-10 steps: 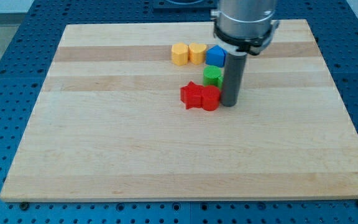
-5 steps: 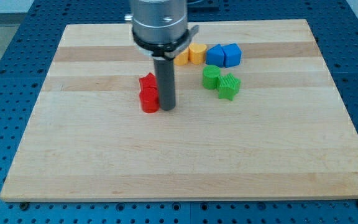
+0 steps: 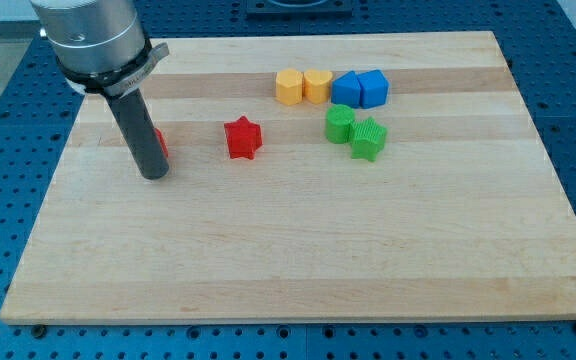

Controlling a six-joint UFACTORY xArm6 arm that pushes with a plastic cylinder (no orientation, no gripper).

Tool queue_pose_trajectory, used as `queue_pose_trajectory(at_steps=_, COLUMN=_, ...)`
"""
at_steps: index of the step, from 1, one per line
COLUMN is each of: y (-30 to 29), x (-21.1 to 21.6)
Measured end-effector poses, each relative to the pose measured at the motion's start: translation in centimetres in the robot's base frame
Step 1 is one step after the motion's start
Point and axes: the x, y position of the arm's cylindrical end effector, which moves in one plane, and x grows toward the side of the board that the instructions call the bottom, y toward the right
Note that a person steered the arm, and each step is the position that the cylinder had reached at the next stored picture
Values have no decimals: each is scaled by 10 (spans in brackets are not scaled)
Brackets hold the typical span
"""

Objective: Push the red blocks towards the center left side of the board

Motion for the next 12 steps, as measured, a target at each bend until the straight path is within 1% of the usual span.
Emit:
queue_pose_trajectory(at_steps=2, y=4, x=-16)
queue_pose_trajectory(at_steps=4, y=21, x=-31)
queue_pose_trajectory(at_steps=5, y=13, x=-38)
queue_pose_trajectory(at_steps=7, y=-30, x=-38)
queue_pose_trajectory(at_steps=8, y=-29, x=-37)
queue_pose_trajectory(at_steps=10, y=48, x=-1)
queue_pose_trajectory(at_steps=12, y=156, x=-2)
